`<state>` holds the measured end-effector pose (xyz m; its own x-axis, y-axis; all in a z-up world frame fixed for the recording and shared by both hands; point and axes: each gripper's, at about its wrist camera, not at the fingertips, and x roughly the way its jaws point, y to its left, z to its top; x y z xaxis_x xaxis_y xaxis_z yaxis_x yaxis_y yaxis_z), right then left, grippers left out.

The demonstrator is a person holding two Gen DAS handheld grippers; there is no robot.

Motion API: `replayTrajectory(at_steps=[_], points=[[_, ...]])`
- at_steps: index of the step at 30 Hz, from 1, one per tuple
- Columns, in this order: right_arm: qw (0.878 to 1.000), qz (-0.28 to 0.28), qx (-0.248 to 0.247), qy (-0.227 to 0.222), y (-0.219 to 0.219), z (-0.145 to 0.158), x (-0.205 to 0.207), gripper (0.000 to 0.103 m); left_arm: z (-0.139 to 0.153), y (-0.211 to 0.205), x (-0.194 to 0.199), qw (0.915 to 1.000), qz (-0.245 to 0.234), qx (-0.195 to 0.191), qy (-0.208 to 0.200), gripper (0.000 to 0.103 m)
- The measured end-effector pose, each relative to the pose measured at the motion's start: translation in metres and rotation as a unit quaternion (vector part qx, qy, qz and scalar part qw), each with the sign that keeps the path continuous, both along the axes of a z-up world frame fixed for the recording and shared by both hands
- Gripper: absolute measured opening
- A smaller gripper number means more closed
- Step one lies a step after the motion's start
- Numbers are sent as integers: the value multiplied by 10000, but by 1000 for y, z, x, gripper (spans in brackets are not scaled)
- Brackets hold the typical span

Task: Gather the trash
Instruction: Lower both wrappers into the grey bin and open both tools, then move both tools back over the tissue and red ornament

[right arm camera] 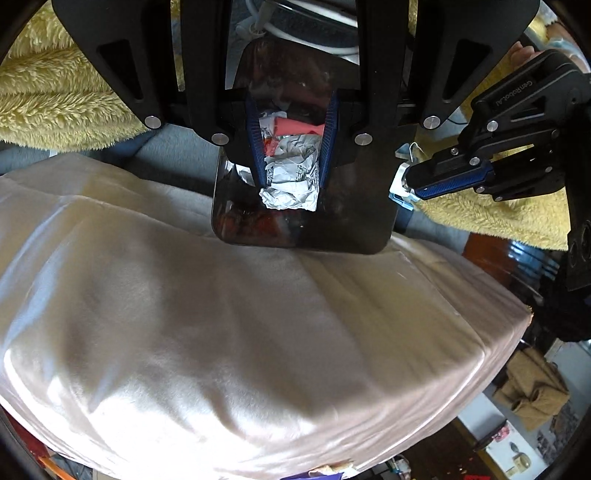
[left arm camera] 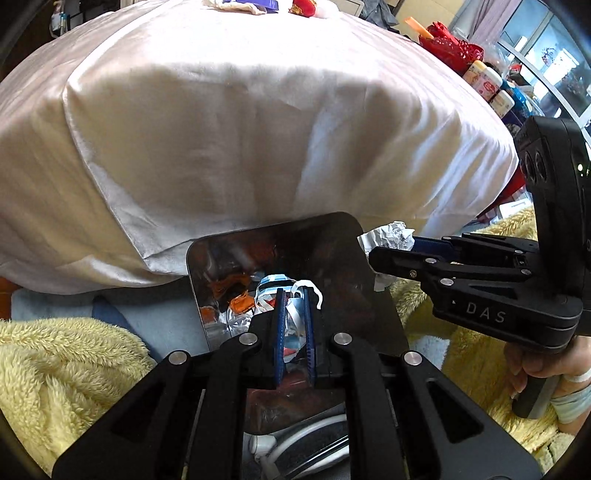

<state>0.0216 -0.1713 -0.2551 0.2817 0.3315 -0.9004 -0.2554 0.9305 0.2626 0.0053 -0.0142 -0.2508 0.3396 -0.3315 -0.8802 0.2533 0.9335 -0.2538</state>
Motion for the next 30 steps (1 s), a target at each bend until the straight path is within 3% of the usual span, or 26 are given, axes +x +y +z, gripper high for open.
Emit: replayTrajectory(at_steps=[6,11,16,25,30], points=[[10000,-55,9,66,0,-4,1,34,-4,-1,1,9999,-39,82,71,10],[9999,-82,21,85,0,-5,2,43,-9,-1,2,9998,-29,128,133,13],[9998,-168,5,82,-2,-5,2,54,-9,-1,2,9998,-9,149,143,30],[9994,-347,61,43,-10,-2,3,70,-8,0,3,9997,48,190,128,47],[9988,-435,193,82,-15,3,5,71,0,2,5,9998,70,136,135,62]])
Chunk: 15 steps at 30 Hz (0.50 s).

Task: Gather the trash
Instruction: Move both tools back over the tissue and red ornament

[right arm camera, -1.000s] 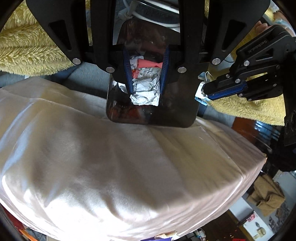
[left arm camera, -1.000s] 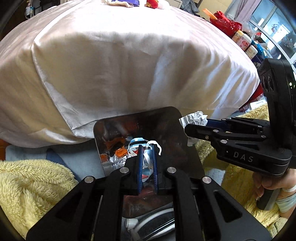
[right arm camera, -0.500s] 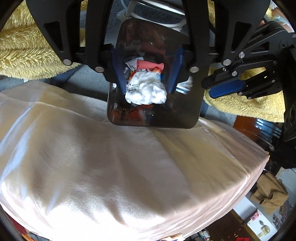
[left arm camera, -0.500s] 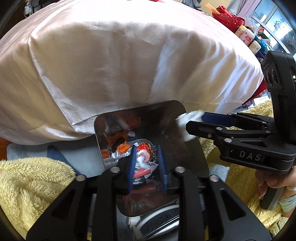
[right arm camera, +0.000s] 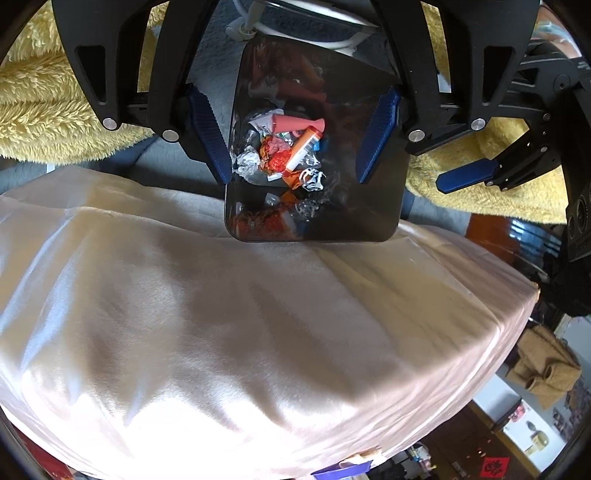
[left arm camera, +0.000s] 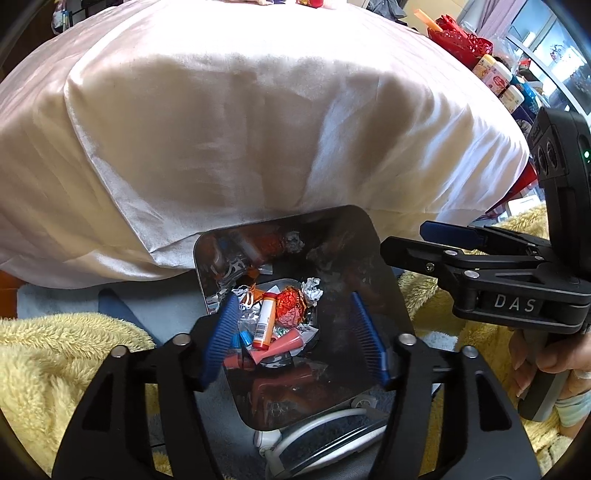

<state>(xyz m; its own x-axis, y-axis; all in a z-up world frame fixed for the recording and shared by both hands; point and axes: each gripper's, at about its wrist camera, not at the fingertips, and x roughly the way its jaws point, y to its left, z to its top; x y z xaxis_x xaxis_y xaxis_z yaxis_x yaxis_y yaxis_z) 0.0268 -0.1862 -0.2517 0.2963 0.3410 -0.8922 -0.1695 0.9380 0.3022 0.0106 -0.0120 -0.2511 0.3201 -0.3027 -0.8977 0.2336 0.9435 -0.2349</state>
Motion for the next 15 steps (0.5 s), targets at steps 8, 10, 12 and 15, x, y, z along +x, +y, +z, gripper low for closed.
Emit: replayTrajectory(at_steps=[8,10,12,15], points=[[9968,-204,460,-618,-17,60,19,71,45,11,24,9987,137,62,-489,74],[9953,-188,448,-833,-18,78,31,71,58,15,36,9979,216,63,-609,76],[9939,-189,375,-1016,-18,93,45,71,67,20,50,9972,305,42,-677,76],[9917,-208,219,-1247,-18,112,69,71,84,25,73,9962,395,-11,-780,76]])
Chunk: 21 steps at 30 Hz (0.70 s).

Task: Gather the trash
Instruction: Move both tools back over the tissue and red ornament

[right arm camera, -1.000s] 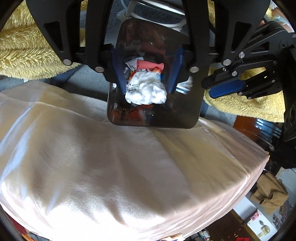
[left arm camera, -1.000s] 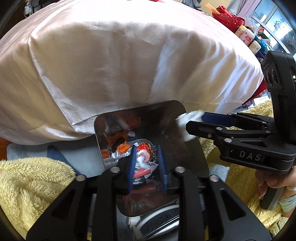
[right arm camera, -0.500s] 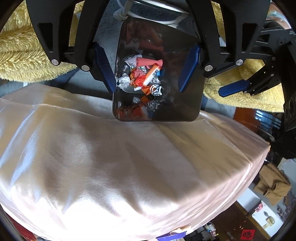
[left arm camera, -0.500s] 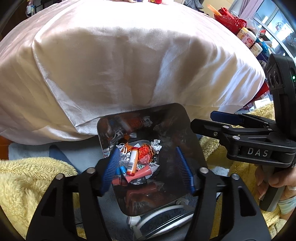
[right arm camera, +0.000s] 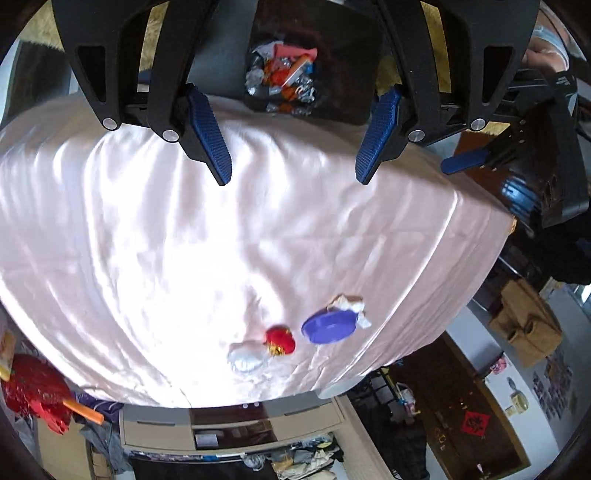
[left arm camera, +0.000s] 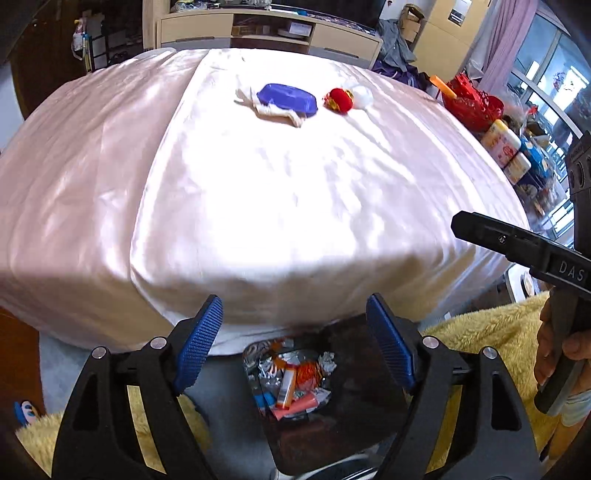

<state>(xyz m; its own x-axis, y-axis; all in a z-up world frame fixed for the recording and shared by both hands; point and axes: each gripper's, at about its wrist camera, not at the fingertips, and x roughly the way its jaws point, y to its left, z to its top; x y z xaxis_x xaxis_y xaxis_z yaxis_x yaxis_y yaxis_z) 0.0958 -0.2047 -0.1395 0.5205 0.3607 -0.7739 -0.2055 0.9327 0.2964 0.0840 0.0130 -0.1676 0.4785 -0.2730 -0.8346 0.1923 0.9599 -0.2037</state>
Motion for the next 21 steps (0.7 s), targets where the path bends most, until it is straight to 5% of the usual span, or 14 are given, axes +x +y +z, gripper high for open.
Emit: replayTrajectory(at_steps=[7,15,21], points=[[9999,-41,-148,-79,-1,15,57,71,24,4,53,9997,77,52,-235,76],[9998,-27,-153,157,5,3,112,70,19,-6,114,9995,23,221,-222,76],[9995,141,-236,137,24,-3,147,55,11,-15,146,9993,-73,268,-233,73]])
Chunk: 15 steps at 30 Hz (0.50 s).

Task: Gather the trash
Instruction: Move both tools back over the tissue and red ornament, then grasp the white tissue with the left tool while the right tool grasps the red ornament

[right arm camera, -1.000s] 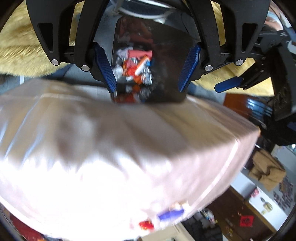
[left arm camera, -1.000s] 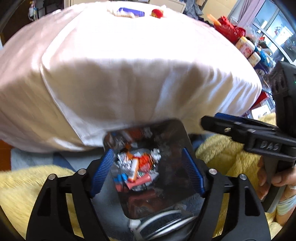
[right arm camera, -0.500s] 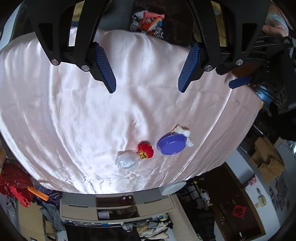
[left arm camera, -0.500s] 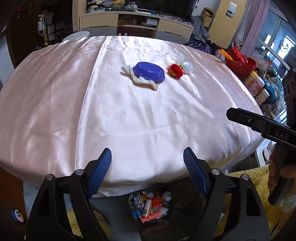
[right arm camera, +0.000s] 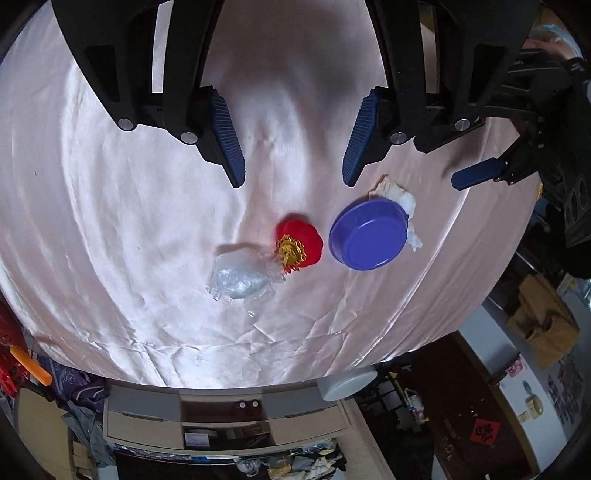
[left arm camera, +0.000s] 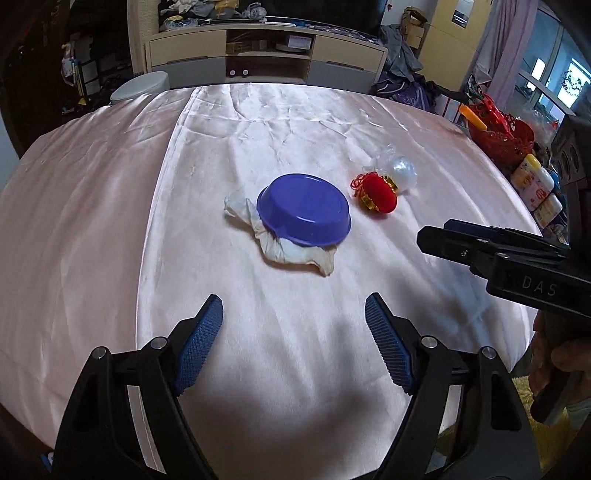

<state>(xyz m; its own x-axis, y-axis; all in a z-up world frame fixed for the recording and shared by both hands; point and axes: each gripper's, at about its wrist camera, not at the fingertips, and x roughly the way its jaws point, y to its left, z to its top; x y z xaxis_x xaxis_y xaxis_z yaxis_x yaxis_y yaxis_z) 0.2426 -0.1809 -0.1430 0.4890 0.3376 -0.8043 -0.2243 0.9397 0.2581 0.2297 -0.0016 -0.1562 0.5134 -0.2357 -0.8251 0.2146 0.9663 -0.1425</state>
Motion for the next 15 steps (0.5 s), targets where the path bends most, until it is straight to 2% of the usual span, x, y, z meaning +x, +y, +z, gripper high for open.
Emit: replayTrajectory(at_steps=[2,5,11,13,15], points=[[10000,29,28,0,5,-2,9,50,-3,1,8,10000,17,-29,26,67],[10000,59,22,8,14,-6,22,49,-7,3,19,9999,42,-102,73,56],[10000,8,78,44,19,-13,36,49,-9,-1,30,9998,-78,-146,99,53],[10000,4,73,65,20,-16,39,49,-11,-3,34,9997,-120,-147,134,42],[10000,30,30,28,23,-17,43,46,-11,-5,34,9998,-160,-61,90,35]])
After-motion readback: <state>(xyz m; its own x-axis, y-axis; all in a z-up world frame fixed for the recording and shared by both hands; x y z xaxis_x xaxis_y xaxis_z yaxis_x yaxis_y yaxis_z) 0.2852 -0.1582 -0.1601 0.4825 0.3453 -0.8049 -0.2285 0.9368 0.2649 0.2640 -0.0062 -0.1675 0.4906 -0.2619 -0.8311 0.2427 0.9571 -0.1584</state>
